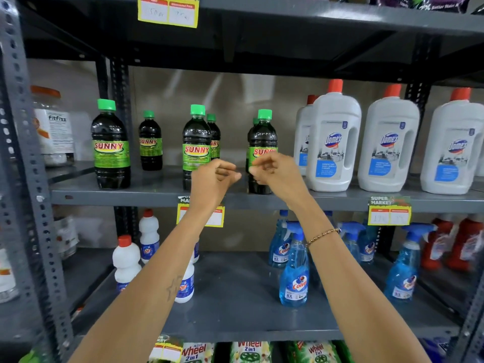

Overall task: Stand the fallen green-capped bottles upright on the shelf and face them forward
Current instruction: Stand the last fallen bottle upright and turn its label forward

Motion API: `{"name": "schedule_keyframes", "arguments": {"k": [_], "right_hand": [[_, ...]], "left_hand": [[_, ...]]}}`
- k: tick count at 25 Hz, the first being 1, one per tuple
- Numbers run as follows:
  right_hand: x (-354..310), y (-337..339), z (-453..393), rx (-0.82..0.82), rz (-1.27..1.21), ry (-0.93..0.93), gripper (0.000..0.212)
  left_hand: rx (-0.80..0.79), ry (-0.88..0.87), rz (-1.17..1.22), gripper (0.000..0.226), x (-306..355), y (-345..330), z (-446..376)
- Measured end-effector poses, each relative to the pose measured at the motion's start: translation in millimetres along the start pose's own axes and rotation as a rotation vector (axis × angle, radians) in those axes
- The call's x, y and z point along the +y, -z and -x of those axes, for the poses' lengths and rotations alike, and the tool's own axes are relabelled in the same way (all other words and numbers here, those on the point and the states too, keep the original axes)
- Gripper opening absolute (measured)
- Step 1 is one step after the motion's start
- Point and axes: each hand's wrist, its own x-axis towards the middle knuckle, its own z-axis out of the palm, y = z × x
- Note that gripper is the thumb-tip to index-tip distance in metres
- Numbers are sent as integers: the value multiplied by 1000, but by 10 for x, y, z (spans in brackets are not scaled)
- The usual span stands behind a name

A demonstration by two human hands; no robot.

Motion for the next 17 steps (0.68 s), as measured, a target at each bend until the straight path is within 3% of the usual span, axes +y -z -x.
{"name": "schedule_keyframes", "arguments": {"k": [2, 4, 7, 9, 11, 13, 17], "right_hand": [[-148, -295, 7, -101, -9, 46, 10], [-204, -553, -48, -96, -20, 41, 12], [-210, -843, -143, -18, -94, -61, 37], [-207, -940, -170, -63, -154, -180, 50], [-172, -1021, -204, -186, -150, -251, 47], [-124, -1052, -245, -253, -126, -256, 42], [-48, -1066, -287, -216, -146, -240, 47]], "left_hand": [[138, -59, -4, 11, -59, 230, -6], [259, -54, 6, 18, -138, 440, -35], [368, 30, -19, 30, -273, 708, -105], [250, 152, -75, 42, -384, 818, -168], [4, 257, -160, 53, -480, 871, -213], [-157, 255, -223, 54, -511, 867, -225], [-153, 208, -175, 44, -526, 879, -253]]}}
